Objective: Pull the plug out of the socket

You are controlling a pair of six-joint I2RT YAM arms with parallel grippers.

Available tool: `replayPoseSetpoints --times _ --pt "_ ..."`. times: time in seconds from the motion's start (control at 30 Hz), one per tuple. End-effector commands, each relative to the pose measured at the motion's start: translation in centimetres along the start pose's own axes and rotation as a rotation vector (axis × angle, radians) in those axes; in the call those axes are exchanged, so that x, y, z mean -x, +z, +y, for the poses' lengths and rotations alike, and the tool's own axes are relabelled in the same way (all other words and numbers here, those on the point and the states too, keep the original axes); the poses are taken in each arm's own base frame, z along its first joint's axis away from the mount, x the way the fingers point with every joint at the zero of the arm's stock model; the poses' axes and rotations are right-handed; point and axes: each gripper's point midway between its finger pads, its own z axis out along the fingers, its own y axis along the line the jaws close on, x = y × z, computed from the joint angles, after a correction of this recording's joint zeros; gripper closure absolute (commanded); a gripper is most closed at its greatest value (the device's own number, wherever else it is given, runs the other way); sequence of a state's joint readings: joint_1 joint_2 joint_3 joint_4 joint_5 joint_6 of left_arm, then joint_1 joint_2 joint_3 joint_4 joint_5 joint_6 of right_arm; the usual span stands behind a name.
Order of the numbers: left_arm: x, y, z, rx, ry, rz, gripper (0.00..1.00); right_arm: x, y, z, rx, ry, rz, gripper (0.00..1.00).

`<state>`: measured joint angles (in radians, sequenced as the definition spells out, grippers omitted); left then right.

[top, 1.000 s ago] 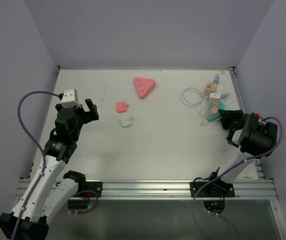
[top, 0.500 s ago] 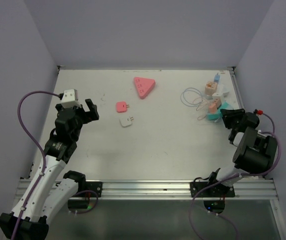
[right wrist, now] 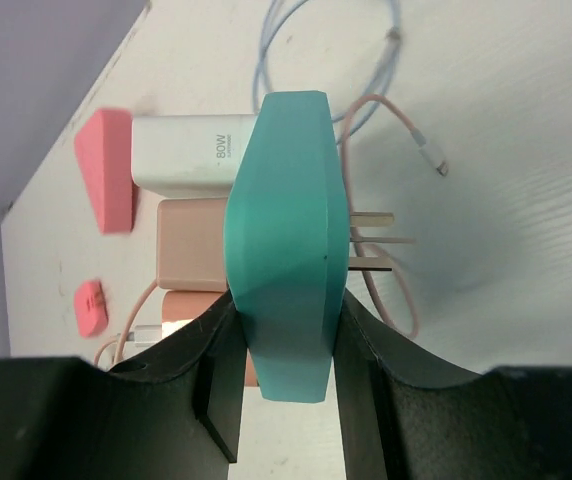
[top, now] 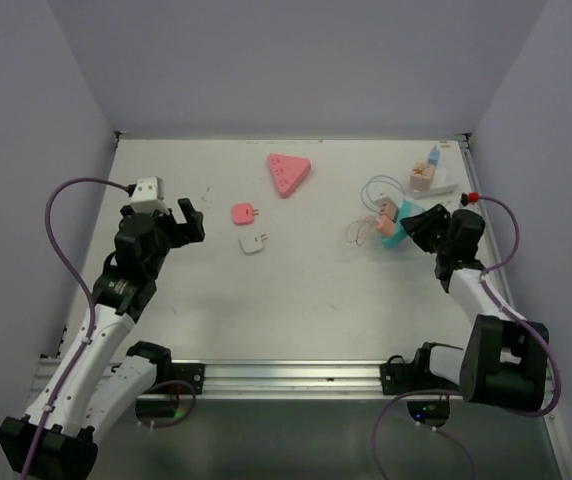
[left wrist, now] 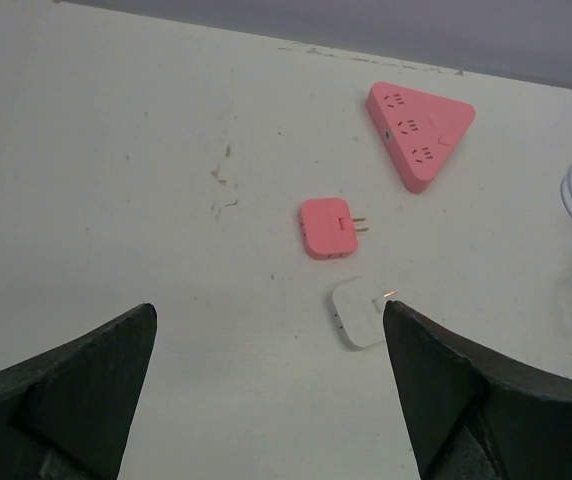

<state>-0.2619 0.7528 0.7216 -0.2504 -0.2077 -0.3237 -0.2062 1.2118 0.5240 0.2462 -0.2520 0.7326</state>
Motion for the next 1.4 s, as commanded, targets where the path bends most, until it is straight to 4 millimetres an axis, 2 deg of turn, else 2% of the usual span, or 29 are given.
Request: replayPoseSetpoints --times 0.0,0.1,0.17,0.27,0.37,0.4,0.47,0.5,0.63,0.8,0.9,1.0,1.07,1.17,1.23,1.27,1.37 --pt "0.0 0.3 -2.8 -0.127 -0.07 0.04 0.01 1.7 -1.0 7.1 0.153 -0.164 -0.052 1.0" --pt "-1.0 0.6 -4.0 -0.177 -0.116 0.097 0.01 -0.7 -1.4 10.4 0.234 -0.234 0.0 1.0" --pt "-2.0 0.3 -5.9 -0.262 -0.181 0.162 0.01 -2.6 -1.7 12.3 0.28 -0.271 0.036 1.0" --pt "-3.5 0.2 -7.9 -0.338 -0.269 0.25 0.01 -4.3 -2.0 13.8 0.311 -0.306 0.049 1.0" --pt "-4.1 0.2 -10.3 -0.392 -0.32 0.289 0.01 -7.6 -2.8 16.4 0.367 -0.393 0.079 1.0" --pt "-4.3 -0.1 -11.8 -0.427 -0.33 0.301 0.01 -8.2 -2.9 16.7 0.366 -0.416 0.086 1.0" --pt "-4.7 -0.1 -13.2 -0.443 -0.332 0.313 0.02 -9.2 -2.9 17.1 0.355 -0.462 0.087 1.0" --pt "-5.2 -0.4 -14.6 -0.475 -0.326 0.335 0.02 -10.5 -3.5 18.1 0.39 -0.504 0.11 1.0" --pt "-6.5 -0.6 -16.5 -0.506 -0.365 0.382 0.02 -10.2 -3.8 17.8 0.286 -0.608 0.034 1.0" --pt "-6.8 -0.9 -16.8 -0.502 -0.374 0.379 0.03 -6.3 -4.5 14.9 0.095 -0.66 -0.109 1.0" --pt "-6.9 -0.7 -16.8 -0.493 -0.376 0.374 0.03 -5.3 -4.8 14.9 0.075 -0.688 -0.139 1.0" --pt "-6.9 -0.5 -17.2 -0.501 -0.382 0.38 0.03 -6.4 -5.0 16.9 0.157 -0.698 -0.104 1.0" --pt "-6.8 -0.6 -17.7 -0.514 -0.383 0.381 0.03 -8.7 -5.8 19.7 0.285 -0.706 -0.044 1.0" --pt "-6.5 -0.7 -18.4 -0.528 -0.38 0.386 0.03 -11.2 -6.7 22.4 0.397 -0.759 0.005 1.0" --pt "-6.4 -0.6 -18.6 -0.525 -0.382 0.384 0.03 -11.5 -6.6 22.3 0.389 -0.757 0.006 1.0" --pt "-6.3 -0.8 -18.8 -0.531 -0.383 0.38 0.03 -10.7 -6.1 21.1 0.316 -0.737 -0.031 1.0" --pt "-6.8 -0.9 -19.1 -0.53 -0.391 0.386 0.04 -10.2 -6.0 19.6 0.264 -0.698 -0.057 1.0"
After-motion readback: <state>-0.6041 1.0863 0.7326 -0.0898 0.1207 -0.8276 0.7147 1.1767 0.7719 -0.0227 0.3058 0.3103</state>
